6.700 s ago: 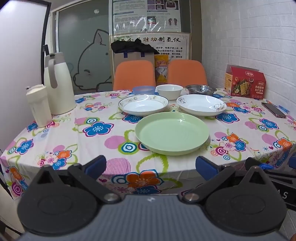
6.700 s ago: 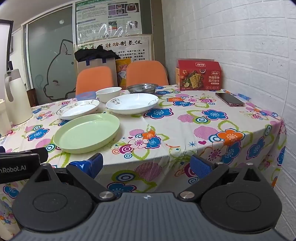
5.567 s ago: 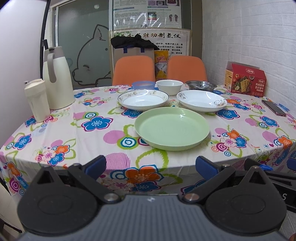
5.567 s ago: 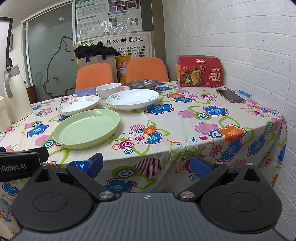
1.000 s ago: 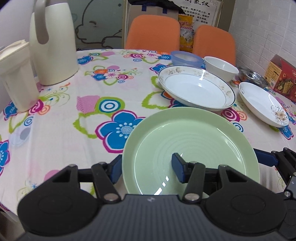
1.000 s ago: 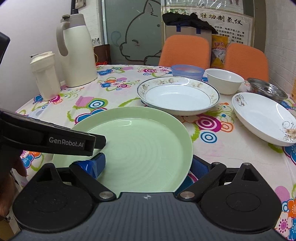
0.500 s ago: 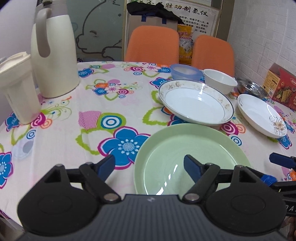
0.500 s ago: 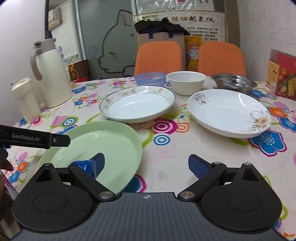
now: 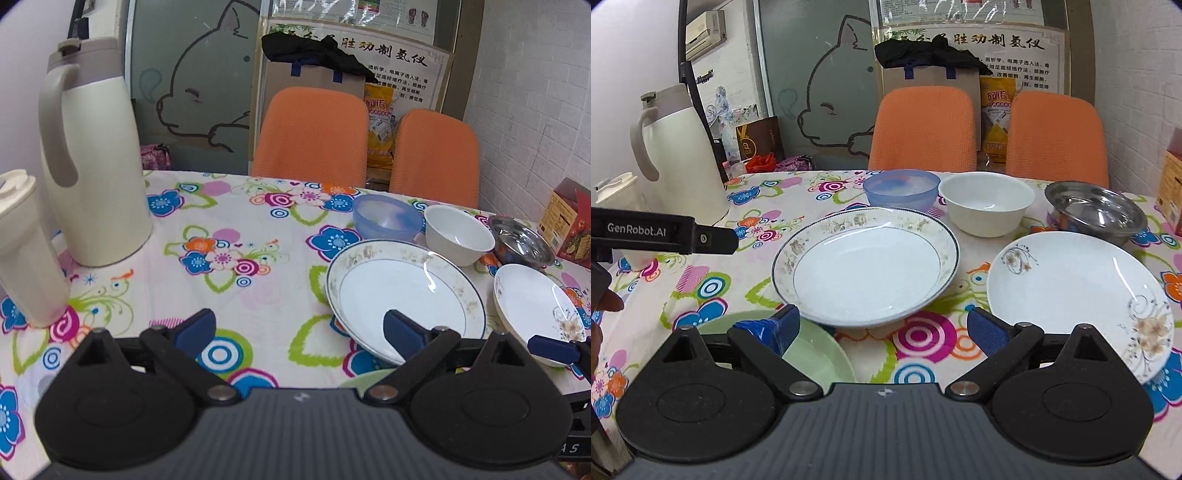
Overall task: Organize plates and bowls
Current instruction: 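Lift the green plate with the left gripper and set it at the table edge, then move the left gripper to the speckled-rim white plate and grasp its rim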
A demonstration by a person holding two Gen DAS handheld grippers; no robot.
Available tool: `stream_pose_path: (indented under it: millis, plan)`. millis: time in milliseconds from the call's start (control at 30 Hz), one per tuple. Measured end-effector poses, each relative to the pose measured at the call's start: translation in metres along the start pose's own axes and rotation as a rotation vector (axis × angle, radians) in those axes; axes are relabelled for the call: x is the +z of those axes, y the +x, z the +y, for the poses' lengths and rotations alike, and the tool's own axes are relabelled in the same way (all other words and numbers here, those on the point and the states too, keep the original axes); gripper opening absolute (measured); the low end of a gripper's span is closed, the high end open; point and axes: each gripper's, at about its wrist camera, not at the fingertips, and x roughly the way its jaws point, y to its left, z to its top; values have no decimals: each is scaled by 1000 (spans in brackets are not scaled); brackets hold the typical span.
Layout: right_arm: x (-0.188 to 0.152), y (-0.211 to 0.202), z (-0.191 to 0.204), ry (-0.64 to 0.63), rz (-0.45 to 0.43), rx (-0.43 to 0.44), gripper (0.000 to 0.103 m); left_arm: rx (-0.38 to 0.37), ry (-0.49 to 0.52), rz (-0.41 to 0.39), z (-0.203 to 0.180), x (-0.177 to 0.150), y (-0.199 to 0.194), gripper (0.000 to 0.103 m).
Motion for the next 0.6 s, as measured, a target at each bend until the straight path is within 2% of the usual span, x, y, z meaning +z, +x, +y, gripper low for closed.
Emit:
stream_pose_path:
  millis: [133,233,333,467,500,600]
  plan:
    - [27,28,-5,-34,-11,-41,85,-33,-6,48,-3,20,38,96]
    - [39,55,-9,-53,28,-47,85,-57,-14,96,-6,33,70,96]
    - [40,80,-9,-80,86,-31,85,-39,-19,140,-6,39,95,96]
    - [30,98,-11,-71,143,-28,85,-31,-19,134,2,41,101,96]
    - [28,99,-10,-57,142,-12,87,-28,-17,134,4,41,102,96]
    - [30,100,-5,-38,134,-36,87,-32,-4,136,6,40,103,96]
